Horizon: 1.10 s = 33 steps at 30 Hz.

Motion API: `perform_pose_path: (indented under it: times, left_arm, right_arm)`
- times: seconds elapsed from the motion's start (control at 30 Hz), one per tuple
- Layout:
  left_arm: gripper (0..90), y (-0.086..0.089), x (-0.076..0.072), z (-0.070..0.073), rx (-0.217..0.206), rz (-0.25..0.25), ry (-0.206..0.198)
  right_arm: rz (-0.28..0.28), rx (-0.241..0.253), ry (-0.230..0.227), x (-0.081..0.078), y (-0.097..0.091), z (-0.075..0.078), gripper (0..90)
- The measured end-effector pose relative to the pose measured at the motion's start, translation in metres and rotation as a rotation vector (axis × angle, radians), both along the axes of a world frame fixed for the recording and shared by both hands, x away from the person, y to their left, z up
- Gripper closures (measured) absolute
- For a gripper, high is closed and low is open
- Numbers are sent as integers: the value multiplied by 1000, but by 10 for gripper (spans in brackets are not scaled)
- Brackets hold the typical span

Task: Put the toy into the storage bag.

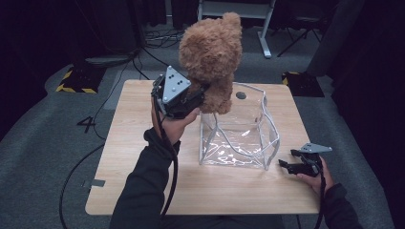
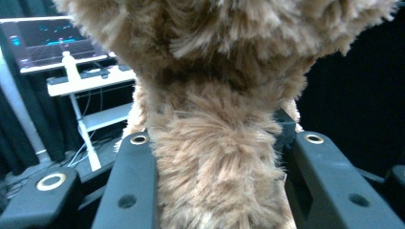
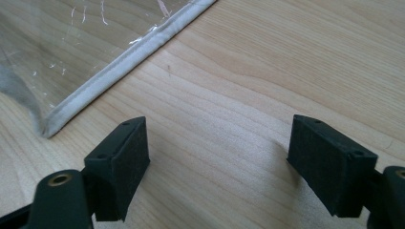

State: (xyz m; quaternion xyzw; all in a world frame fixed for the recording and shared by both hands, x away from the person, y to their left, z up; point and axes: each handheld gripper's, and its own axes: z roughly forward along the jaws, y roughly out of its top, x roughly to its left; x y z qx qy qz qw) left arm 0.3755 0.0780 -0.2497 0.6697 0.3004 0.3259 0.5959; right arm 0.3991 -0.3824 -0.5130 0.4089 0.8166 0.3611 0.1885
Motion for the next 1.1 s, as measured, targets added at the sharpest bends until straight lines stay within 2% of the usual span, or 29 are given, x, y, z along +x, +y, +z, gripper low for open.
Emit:
perform_pose_path:
  times: [0.37,0.47,0.7,0.8,1.03,1.1]
  left_arm:
    - [609,-49,12,7,29,-83,12]
    - [608,-69,18,8,46,-105,20]
    - [608,-91,22,5,59,-138,31]
    - [608,-98,24,-1,60,-162,47]
    - [607,-101,30,-15,2,-192,85]
    - [606,-100,30,-18,-2,-187,94]
  right_arm:
    - [0,1,0,0,0,0,217]
    - [0,1,0,0,0,0,216]
    - [1,1,0,0,0,0,216]
    - [1,1,0,0,0,0,216]
    - [4,1,-3,0,0,0,216]
    - [3,1,-2,0,0,0,216]
